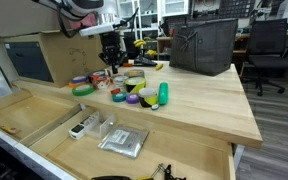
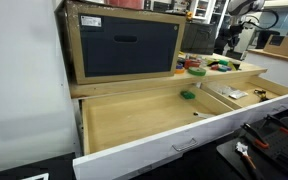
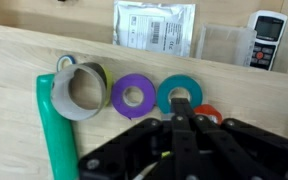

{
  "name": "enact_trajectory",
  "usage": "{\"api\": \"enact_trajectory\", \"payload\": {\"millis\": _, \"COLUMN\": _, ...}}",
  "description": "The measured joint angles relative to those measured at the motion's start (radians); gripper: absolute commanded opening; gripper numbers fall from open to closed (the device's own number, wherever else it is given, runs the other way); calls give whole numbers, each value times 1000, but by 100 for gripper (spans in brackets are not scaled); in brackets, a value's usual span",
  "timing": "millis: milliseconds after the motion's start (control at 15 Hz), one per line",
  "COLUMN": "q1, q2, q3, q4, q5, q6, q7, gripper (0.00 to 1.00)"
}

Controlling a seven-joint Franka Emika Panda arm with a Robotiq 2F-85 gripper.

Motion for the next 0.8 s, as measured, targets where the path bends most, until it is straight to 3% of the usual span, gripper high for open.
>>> {"api": "enact_trajectory", "payload": {"millis": 467, "q1": 206, "q2": 191, "q3": 55, "q4": 159, "q5": -79, "q6": -78, "q7": 277, "gripper": 0}}
{"api": "enact_trajectory", "payload": {"millis": 800, "q1": 203, "q2": 255, "q3": 38, "q4": 236, "q5": -119, "q6": -130, "q7": 277, "gripper": 0}}
